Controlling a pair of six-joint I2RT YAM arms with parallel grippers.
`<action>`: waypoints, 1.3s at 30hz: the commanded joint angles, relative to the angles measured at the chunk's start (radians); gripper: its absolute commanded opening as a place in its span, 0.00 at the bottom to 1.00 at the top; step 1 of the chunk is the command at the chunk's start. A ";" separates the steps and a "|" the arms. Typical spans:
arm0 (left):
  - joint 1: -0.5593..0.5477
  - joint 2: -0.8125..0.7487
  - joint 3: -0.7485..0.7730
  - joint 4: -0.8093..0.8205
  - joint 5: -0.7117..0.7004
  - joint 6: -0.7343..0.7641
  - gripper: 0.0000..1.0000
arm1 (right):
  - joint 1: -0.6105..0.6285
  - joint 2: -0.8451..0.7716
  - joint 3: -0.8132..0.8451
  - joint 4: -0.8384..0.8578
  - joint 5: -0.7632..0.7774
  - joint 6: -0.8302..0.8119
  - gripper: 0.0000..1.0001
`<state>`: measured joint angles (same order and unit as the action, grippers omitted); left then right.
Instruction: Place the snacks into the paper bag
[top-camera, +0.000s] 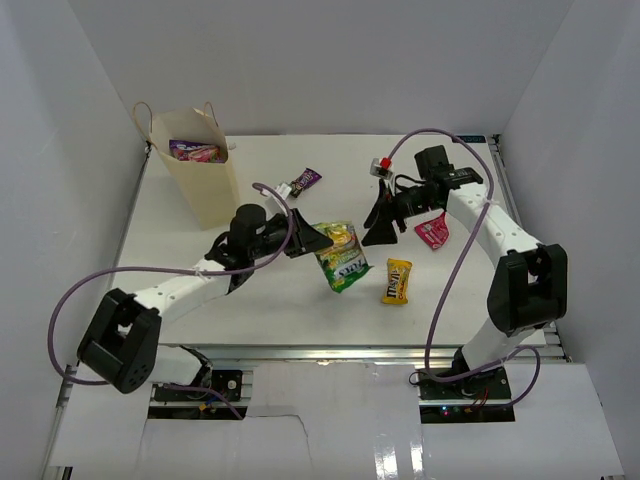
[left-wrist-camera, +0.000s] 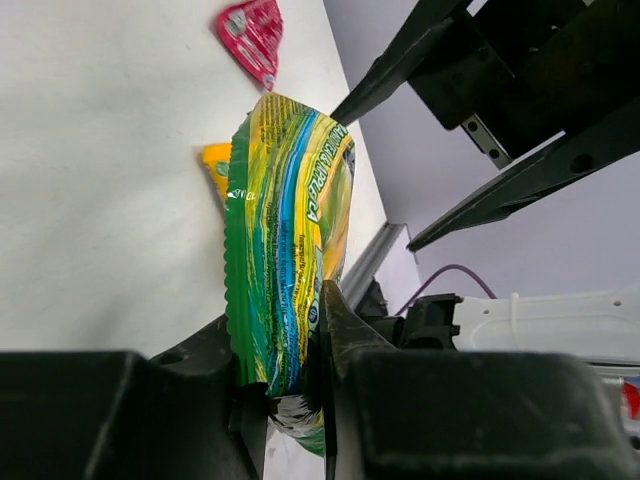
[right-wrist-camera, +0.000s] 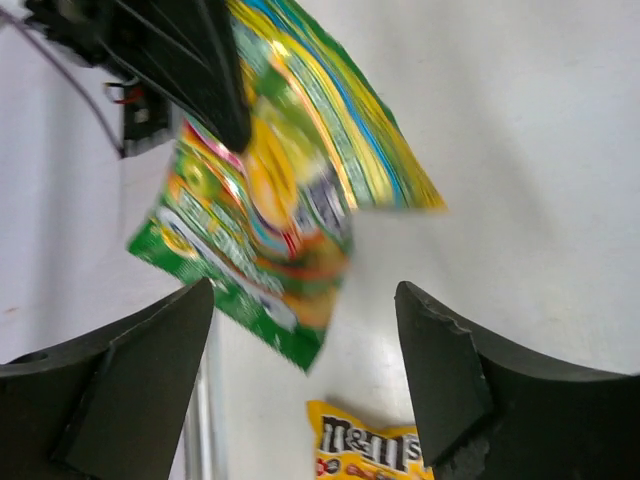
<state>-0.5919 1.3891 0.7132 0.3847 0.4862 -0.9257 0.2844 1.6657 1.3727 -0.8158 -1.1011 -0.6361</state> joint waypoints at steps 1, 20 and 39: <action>0.099 -0.169 0.077 -0.174 -0.006 0.144 0.12 | -0.001 -0.040 0.037 0.122 0.179 0.082 0.80; 0.569 0.010 1.264 -1.133 -0.589 0.702 0.10 | -0.014 -0.319 -0.147 0.431 0.538 0.018 0.98; 0.707 0.337 1.260 -0.917 -0.335 0.674 0.13 | -0.123 -0.350 -0.227 0.428 0.511 0.016 0.98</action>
<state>0.1162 1.7771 1.9903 -0.6273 0.0299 -0.2337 0.1783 1.3487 1.1606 -0.4114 -0.5724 -0.6102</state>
